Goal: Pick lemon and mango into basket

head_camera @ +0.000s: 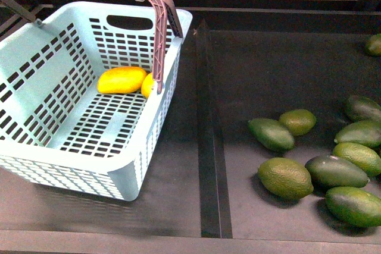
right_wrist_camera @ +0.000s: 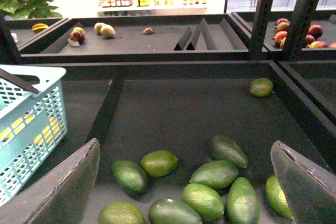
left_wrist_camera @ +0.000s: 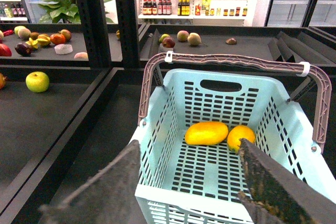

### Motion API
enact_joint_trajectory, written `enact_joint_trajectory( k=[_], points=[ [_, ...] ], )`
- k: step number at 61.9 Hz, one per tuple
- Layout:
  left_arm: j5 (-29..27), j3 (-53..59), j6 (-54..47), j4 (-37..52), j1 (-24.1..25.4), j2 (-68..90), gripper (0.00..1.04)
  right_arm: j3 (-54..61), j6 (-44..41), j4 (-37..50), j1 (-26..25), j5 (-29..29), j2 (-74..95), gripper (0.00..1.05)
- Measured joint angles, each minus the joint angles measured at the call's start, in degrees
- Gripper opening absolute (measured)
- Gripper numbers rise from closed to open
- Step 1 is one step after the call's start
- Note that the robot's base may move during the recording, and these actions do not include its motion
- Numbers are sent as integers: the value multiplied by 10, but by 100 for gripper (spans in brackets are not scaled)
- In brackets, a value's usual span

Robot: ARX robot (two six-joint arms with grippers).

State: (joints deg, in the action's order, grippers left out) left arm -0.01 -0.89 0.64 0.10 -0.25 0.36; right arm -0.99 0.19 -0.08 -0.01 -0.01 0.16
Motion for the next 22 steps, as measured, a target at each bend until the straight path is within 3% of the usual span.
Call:
enact_joint_trajectory(
  k=[10, 22],
  points=[
    [0, 0, 0, 0, 0, 0, 98, 0, 0, 0, 0, 0, 0, 96],
    [0, 0, -1, 0, 0, 0, 98, 0, 0, 0, 0, 0, 0, 96]
  ],
)
